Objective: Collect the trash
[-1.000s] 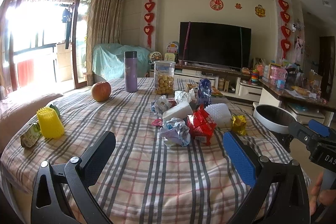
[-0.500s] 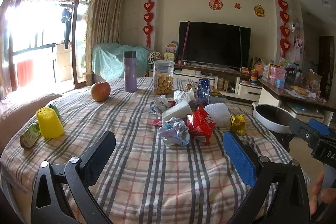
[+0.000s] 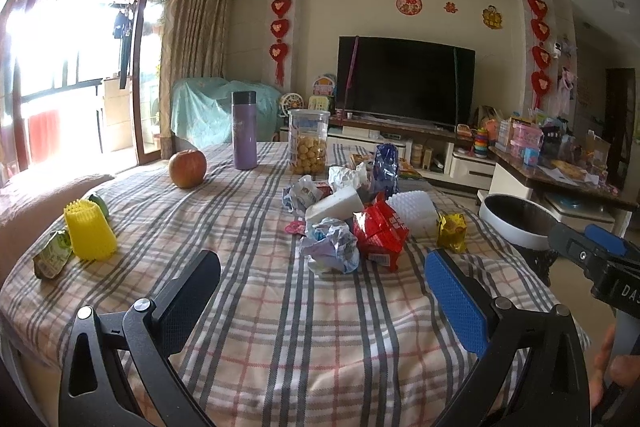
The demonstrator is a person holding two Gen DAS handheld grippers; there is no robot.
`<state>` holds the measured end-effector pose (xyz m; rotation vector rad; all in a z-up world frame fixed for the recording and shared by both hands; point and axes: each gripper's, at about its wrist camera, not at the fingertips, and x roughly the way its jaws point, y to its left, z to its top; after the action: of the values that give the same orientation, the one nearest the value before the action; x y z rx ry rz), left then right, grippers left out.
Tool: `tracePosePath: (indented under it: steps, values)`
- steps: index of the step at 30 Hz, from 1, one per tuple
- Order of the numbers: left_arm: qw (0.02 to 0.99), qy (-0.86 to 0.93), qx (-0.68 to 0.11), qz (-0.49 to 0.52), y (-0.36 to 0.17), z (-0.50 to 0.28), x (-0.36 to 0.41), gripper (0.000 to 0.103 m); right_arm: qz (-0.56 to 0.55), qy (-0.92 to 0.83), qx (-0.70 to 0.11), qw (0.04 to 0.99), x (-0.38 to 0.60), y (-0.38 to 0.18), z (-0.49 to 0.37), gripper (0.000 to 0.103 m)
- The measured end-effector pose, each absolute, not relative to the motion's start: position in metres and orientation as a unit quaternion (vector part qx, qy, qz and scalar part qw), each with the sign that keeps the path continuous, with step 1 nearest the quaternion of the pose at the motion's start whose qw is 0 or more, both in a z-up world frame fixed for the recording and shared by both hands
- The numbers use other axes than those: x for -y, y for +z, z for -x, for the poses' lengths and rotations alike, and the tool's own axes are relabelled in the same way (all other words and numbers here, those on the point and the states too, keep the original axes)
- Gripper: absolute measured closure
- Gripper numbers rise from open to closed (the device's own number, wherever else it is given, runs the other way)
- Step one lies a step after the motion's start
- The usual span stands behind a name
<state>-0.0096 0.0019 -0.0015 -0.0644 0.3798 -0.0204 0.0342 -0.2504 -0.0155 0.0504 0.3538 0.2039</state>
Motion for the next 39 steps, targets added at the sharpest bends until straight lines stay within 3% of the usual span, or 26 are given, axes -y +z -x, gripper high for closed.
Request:
tracePosePath:
  steps: [34, 39]
  values:
    - [0.963, -0.025, -0.266, 0.029, -0.028, -0.051, 0.001, 0.001, -0.025, 0.107, -0.255, 0.961, 0.251, -0.039, -0.090, 0.000]
    - [0.960, -0.028, -0.278, 0.034, -0.031, -0.072, 0.000, 0.005, -0.025, 0.105, -0.264, 0.959, 0.254, -0.042, -0.107, 0.000]
